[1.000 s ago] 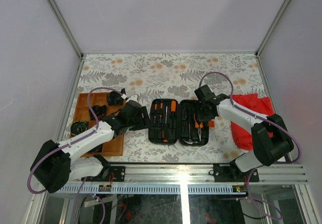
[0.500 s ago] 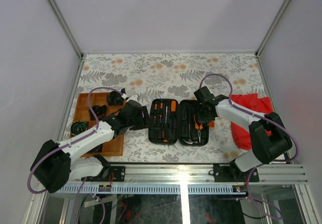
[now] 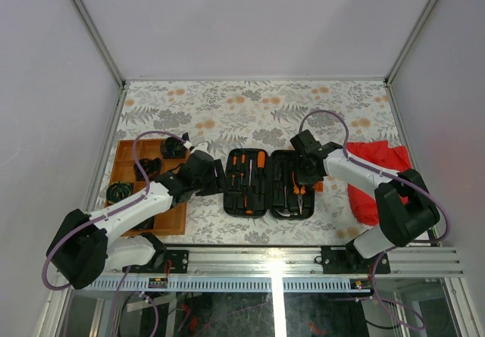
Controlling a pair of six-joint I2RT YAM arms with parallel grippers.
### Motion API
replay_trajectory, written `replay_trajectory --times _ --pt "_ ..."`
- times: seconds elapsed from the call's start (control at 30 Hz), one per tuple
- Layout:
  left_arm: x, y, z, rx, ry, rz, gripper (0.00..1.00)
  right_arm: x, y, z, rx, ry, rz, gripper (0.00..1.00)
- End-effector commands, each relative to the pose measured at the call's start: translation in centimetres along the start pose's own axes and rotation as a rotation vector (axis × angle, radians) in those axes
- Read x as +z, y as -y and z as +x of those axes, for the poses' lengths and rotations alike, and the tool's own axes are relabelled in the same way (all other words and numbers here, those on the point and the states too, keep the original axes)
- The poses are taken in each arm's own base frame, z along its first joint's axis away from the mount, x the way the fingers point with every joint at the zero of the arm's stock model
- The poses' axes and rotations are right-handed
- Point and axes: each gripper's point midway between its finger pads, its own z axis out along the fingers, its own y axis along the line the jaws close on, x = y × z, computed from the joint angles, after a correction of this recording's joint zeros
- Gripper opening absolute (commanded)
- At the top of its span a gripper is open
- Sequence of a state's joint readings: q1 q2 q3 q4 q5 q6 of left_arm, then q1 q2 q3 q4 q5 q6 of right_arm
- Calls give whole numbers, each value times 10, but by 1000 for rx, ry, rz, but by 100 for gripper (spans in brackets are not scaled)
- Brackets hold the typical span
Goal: Sort the tools into containers
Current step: Adjust the pliers in the storage box.
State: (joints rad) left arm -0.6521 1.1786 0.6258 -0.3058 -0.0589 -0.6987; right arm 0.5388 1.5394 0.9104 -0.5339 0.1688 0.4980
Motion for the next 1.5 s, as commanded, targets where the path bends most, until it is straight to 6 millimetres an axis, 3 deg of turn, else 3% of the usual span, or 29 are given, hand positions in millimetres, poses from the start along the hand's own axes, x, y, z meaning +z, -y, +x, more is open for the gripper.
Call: replay_trajectory --times 0.0,0.2,0.33,0.63,0.9,1.3,1.47 --pt "3 5 -9 -1 33 23 59 -21 3 -7 -25 61 -9 15" --pt "4 7 -8 -9 28 32 59 -44 -28 -35 -30 173 -184 16" --pt "3 7 -8 -9 26 35 60 -37 -43 -33 -44 124 -243 16" --pt "2 6 -6 -10 25 34 60 -17 -52 -34 -58 83 -248 17" --pt "2 5 -7 -8 28 29 60 2 -36 -24 -44 19 -130 17" --pt "1 7 -10 -5 36 32 60 36 -17 22 -50 -158 -27 13" --pt "1 6 -10 -4 36 27 60 37 -14 26 -53 -160 -24 12"
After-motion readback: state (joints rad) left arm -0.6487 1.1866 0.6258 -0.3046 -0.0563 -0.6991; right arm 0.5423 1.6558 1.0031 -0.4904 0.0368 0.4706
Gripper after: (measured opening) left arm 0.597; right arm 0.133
